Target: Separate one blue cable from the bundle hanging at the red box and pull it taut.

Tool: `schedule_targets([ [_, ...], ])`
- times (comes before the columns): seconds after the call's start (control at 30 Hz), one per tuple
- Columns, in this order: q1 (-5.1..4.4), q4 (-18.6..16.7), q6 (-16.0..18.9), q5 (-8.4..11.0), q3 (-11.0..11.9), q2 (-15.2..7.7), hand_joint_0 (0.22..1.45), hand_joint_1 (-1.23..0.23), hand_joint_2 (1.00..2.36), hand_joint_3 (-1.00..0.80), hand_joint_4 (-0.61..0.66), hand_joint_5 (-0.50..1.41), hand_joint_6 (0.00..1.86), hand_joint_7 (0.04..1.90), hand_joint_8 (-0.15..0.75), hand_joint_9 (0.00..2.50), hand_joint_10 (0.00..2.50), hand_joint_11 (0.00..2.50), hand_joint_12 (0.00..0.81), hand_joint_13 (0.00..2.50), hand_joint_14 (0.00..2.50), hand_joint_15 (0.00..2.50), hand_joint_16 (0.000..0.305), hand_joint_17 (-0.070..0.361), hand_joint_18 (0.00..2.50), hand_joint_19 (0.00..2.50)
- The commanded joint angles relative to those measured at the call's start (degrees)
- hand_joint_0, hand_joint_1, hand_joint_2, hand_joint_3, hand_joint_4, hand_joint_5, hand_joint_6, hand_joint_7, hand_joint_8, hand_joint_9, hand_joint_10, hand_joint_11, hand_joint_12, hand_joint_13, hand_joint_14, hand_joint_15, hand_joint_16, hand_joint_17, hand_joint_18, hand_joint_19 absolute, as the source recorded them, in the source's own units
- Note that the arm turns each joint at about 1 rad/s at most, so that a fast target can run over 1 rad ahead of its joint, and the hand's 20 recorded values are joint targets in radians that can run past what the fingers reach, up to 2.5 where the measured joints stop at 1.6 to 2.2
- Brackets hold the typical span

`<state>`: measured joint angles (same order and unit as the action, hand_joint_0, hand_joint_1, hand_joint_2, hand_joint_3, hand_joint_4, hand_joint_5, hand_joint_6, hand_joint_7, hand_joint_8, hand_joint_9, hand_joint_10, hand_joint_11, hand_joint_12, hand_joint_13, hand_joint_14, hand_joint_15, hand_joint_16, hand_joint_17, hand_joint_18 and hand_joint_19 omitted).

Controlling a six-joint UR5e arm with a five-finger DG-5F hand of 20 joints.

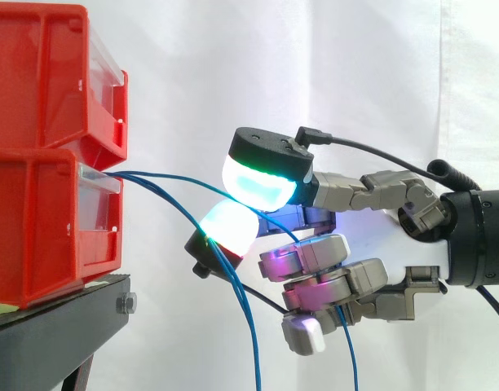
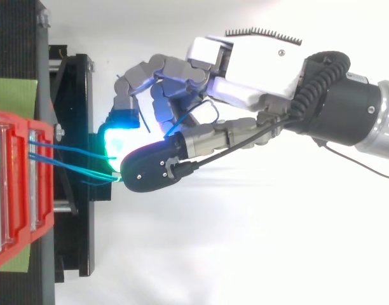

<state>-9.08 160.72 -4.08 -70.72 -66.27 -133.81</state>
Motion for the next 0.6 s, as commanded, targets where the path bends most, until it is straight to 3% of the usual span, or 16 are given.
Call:
schedule_targets([
  [0.0, 0.03, 0.1, -0.2, 0.15, -1.0, 0.0, 0.64, -0.7, 1.02, -0.21, 0.02, -0.17, 0.93, 1.03, 0.297, 0.5, 2.5, 0.84, 0.31, 0.87, 1.81, 1.12, 0.04, 0.091, 1.03, 1.29],
  [0.1, -0.06, -0.2, -0.2, -0.03, -3.7, 0.0, 0.64, -0.71, 1.02, -0.21, 0.02, -0.17, 0.93, 1.03, 0.293, 0.48, 2.5, 0.82, 0.323, 0.82, 2.16, 1.1, 0.039, 0.087, 1.11, 1.4],
  [0.13, 0.03, -0.6, -0.1, -0.03, -5.5, 0.0, 0.65, -0.71, 1.02, -0.21, 0.02, -0.16, 0.93, 1.04, 0.293, 0.47, 2.5, 0.81, 0.322, 0.8, 2.26, 1.09, 0.038, 0.086, 1.15, 1.48],
  [0.2, 0.03, -2.2, 0.1, -0.03, -7.5, 0.0, 0.65, -0.71, 1.02, -0.21, 0.02, -0.16, 0.93, 1.04, 0.293, 0.47, 2.5, 0.81, 0.326, 0.79, 2.35, 1.08, 0.037, 0.083, 1.15, 1.52],
  [0.37, 0.03, -5.4, 0.1, 0.32, -8.0, 0.0, 0.65, -0.71, 1.02, -0.2, 0.03, -0.16, 0.93, 1.03, 0.3, 0.46, 2.5, 0.81, 0.339, 0.77, 2.5, 1.07, 0.039, 0.087, 1.19, 1.55],
  [0.57, 0.11, -3.3, 0.0, 0.06, -8.0, 0.0, 0.65, -0.71, 1.02, -0.2, 0.03, -0.16, 0.93, 1.03, 0.293, 0.46, 2.5, 0.82, 0.334, 0.76, 2.5, 1.12, 0.038, 0.085, 1.22, 1.6],
])
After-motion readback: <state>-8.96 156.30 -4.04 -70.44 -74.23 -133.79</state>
